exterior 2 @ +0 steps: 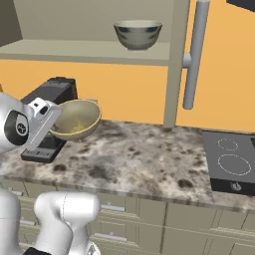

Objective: Move the bowls from the cabinet to the plates on the dining table.

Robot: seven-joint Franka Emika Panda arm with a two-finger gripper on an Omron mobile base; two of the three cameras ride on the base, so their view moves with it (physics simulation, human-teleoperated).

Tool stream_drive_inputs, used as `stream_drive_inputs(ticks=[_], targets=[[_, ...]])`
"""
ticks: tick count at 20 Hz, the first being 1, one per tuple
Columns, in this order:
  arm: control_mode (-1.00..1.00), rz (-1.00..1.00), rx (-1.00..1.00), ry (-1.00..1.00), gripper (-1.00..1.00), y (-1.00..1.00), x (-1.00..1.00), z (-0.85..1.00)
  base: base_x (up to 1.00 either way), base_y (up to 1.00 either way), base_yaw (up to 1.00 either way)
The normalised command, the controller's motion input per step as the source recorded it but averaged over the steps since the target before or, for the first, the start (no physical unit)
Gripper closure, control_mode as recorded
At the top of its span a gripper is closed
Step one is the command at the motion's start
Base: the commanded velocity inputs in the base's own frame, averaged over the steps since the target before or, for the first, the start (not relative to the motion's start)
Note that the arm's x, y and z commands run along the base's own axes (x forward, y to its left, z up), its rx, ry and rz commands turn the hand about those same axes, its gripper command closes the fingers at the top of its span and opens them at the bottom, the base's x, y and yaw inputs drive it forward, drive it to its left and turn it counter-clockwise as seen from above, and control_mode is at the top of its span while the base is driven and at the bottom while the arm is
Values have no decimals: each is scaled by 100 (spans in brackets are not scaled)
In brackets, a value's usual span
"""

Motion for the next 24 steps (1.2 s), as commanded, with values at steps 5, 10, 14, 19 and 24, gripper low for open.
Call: stream_drive_inputs(ticks=[5,10,14,19,24], targets=[[100,0,0,0,100,0,0,0,-74,8,0],[100,0,0,0,100,0,0,0,-63,4,0],[100,0,0,0,100,0,0,0,-68,1,0],[100,0,0,0,100,0,0,0,-56,0,-14],[100,0,0,0,100,0,0,0,-19,0,-65]])
